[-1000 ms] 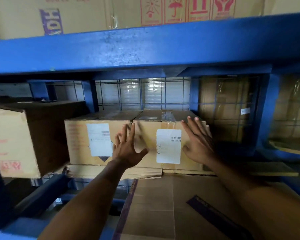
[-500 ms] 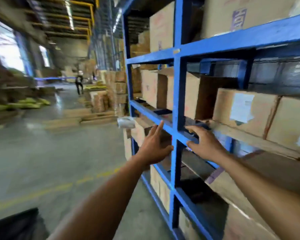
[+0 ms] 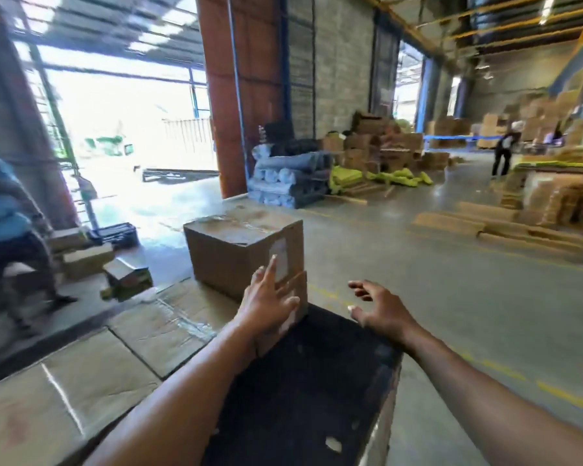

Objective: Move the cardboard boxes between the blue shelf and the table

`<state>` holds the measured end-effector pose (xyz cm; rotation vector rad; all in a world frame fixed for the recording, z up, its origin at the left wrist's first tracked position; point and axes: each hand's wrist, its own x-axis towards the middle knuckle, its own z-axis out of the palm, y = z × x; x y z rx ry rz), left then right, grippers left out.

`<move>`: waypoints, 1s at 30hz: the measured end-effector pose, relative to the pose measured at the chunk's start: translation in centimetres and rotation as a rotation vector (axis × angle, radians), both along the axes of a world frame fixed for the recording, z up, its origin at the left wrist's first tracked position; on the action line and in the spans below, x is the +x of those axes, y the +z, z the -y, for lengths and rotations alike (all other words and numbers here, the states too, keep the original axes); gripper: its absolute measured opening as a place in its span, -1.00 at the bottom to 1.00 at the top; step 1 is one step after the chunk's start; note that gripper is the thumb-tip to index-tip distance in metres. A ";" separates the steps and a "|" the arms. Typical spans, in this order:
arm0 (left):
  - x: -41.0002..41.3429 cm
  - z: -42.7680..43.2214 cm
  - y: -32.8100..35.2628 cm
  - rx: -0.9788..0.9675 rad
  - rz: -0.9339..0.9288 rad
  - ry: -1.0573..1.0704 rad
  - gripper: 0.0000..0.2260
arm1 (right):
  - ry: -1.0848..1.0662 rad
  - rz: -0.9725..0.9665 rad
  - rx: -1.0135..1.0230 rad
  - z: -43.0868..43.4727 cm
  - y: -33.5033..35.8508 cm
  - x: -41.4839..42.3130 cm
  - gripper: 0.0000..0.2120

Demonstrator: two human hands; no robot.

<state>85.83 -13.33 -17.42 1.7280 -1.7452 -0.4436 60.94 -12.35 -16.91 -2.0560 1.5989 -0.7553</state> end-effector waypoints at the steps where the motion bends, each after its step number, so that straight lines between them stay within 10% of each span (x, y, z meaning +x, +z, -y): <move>1: 2.6 0.5 -0.2 0.001 -0.040 0.080 -0.06 | 0.049 0.003 0.018 1.7 -0.1 2.3 -0.49; 24: 6.6 24.2 -3.1 -0.047 -0.769 0.712 -0.27 | 0.175 0.640 0.416 45.3 -2.8 12.6 -0.19; 30: 6.2 25.9 -3.3 -0.070 -0.751 0.868 -0.03 | 0.191 0.612 0.429 49.6 -3.5 12.5 -0.02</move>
